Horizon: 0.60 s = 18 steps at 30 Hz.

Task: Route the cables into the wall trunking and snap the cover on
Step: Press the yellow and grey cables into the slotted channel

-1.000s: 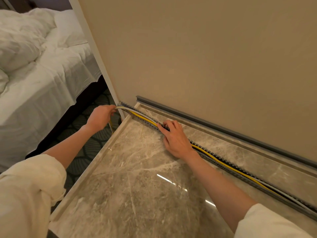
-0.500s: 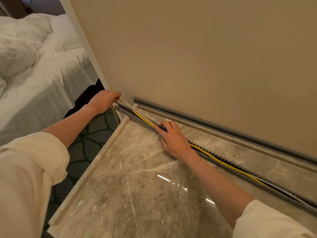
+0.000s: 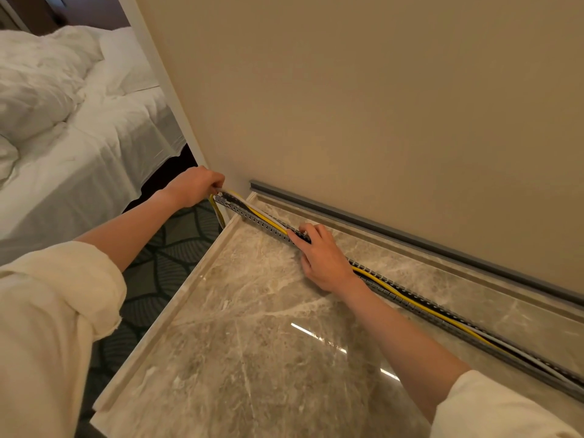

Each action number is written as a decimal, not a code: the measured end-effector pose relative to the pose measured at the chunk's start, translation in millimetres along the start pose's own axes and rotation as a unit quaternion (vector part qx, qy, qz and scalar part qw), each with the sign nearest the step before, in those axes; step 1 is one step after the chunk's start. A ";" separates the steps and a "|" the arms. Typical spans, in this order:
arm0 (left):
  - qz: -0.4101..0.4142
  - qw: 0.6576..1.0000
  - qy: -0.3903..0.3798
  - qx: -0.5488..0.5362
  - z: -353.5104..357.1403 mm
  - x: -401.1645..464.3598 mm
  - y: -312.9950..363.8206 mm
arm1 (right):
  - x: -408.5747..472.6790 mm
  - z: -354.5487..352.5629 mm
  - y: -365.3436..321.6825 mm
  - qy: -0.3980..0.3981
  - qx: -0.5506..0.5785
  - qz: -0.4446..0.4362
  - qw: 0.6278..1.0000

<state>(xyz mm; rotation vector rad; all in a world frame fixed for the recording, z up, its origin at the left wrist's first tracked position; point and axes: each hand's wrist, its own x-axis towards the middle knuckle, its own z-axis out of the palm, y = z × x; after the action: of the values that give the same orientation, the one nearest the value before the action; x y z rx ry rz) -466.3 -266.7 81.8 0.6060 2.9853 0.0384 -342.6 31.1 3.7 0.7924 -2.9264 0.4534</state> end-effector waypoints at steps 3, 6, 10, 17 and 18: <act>0.000 1.000 -0.006 0.005 -1.0 -0.1 -1.8 | 0.1 -0.2 -0.4 0.001 0.001 0.001 1.000; 0.001 1.000 -0.001 0.010 0.0 -2.7 -3.6 | 0.1 0.2 -0.4 0.003 0.002 0.003 1.000; 0.020 0.999 -0.006 0.049 4.2 -11.7 -2.0 | -0.3 0.4 -0.2 0.001 0.006 0.002 1.000; 0.052 0.993 0.100 0.024 8.9 -22.7 10.3 | -0.5 -0.2 -0.1 0.005 0.008 0.000 1.000; 0.063 0.992 0.105 0.024 9.8 -23.1 13.0 | -0.8 0.0 -0.2 0.007 0.008 0.000 1.000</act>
<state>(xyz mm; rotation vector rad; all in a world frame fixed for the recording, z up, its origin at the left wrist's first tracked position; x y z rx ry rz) -439.1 -263.7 74.6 0.8448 3.1529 0.0415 -341.9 31.3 3.7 0.7886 -2.9142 0.4821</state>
